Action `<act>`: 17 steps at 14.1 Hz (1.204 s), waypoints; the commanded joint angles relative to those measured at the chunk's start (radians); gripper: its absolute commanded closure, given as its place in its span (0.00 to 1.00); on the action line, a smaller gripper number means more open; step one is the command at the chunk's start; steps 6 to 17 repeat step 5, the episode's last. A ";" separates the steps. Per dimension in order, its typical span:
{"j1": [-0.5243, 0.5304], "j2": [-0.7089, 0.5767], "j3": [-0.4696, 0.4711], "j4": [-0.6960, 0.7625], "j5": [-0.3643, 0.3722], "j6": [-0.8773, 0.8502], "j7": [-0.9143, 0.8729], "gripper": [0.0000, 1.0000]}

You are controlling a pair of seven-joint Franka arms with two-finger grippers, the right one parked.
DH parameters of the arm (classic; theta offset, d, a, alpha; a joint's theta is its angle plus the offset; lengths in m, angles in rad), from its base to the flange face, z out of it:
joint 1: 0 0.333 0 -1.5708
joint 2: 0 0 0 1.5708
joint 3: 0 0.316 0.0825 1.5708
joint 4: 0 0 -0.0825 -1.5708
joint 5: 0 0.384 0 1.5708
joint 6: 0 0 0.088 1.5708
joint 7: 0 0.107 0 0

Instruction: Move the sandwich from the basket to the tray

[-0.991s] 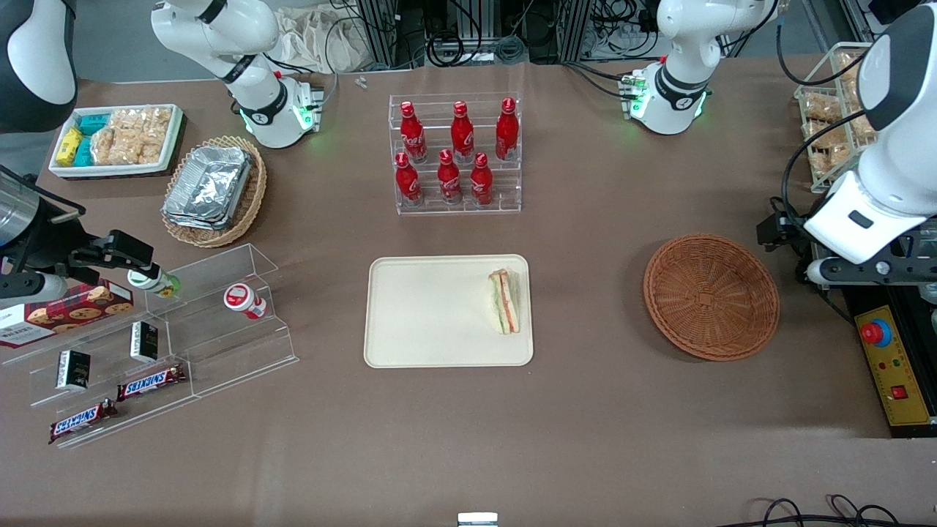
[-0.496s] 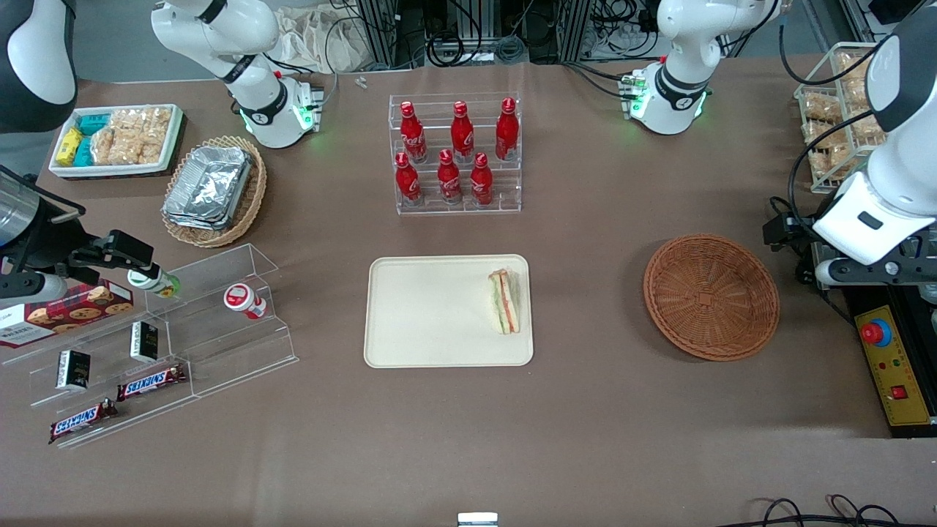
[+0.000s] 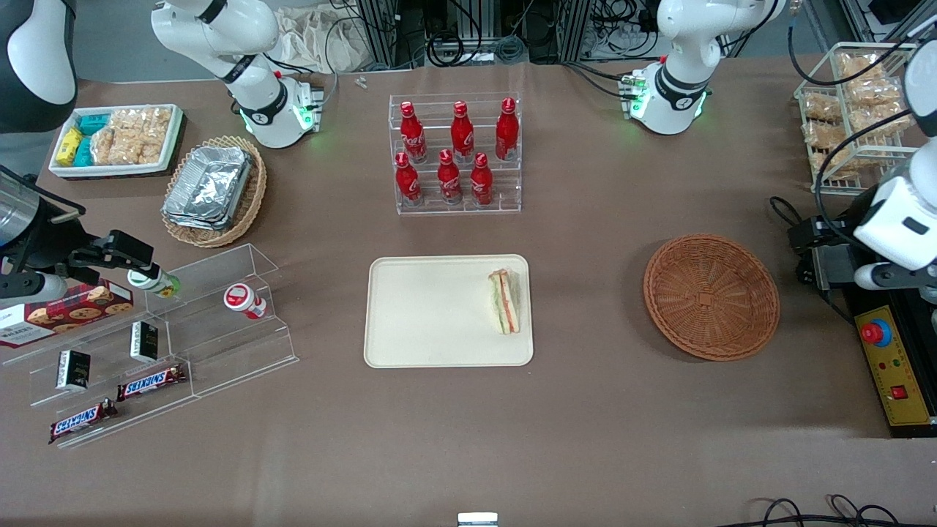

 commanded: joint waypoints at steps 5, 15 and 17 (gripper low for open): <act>-0.183 -0.032 0.220 -0.003 -0.044 -0.014 0.075 0.00; -0.183 -0.032 0.220 -0.003 -0.044 -0.014 0.075 0.00; -0.183 -0.032 0.220 -0.003 -0.044 -0.014 0.075 0.00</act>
